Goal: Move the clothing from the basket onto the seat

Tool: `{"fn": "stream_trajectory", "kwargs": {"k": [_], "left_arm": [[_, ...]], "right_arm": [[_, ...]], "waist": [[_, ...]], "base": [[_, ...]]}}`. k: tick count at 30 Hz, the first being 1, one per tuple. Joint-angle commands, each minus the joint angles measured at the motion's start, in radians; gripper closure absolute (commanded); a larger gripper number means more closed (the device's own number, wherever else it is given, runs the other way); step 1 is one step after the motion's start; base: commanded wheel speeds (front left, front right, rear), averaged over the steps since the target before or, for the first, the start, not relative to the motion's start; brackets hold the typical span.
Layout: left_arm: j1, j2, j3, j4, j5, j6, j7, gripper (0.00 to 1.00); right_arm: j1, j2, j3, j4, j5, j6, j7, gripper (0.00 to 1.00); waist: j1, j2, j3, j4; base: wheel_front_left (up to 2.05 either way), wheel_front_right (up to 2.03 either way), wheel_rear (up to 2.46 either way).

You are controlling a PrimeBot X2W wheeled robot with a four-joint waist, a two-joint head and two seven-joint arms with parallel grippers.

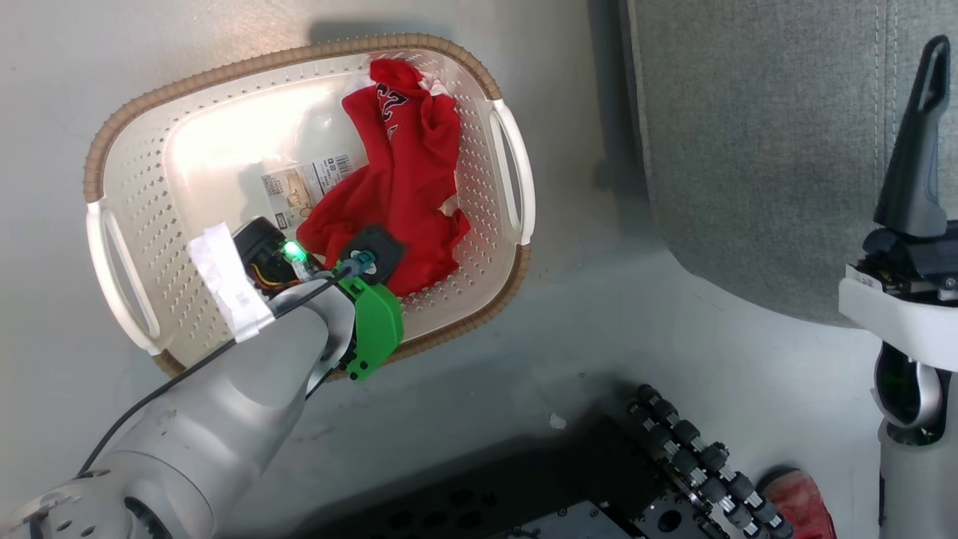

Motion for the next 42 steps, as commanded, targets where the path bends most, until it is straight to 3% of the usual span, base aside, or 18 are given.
{"fn": "stream_trajectory", "kwargs": {"k": [1,16,34,42], "left_arm": [[-0.015,0.009,0.002,-0.013,-0.025,-0.003,-0.019,1.0],[0.128,-0.002,0.03,-0.15,-0.111,-0.003,-0.076,1.0],[0.506,0.001,0.455,-0.461,0.083,-0.002,-0.076,1.0],[0.616,0.003,0.58,-0.594,0.186,0.002,-0.076,1.0]], "right_arm": [[-0.025,0.006,0.008,0.008,0.006,-0.001,-0.003,0.0],[-0.008,0.012,0.068,0.134,0.017,-0.001,-0.003,0.0],[0.206,0.016,0.198,0.335,0.08,-0.001,-0.003,0.0],[0.299,0.016,0.257,0.387,0.118,-0.001,-0.003,0.0]], "waist": [[0.0,0.0,-0.01,-0.002],[0.0,0.0,-0.344,0.095],[0.0,0.0,-0.854,0.173],[0.0,0.0,-0.986,0.178]], "base": [[0.0,0.0,0.0],[0.0,0.0,0.0],[0.0,0.0,0.0],[0.0,0.0,0.0]]}}
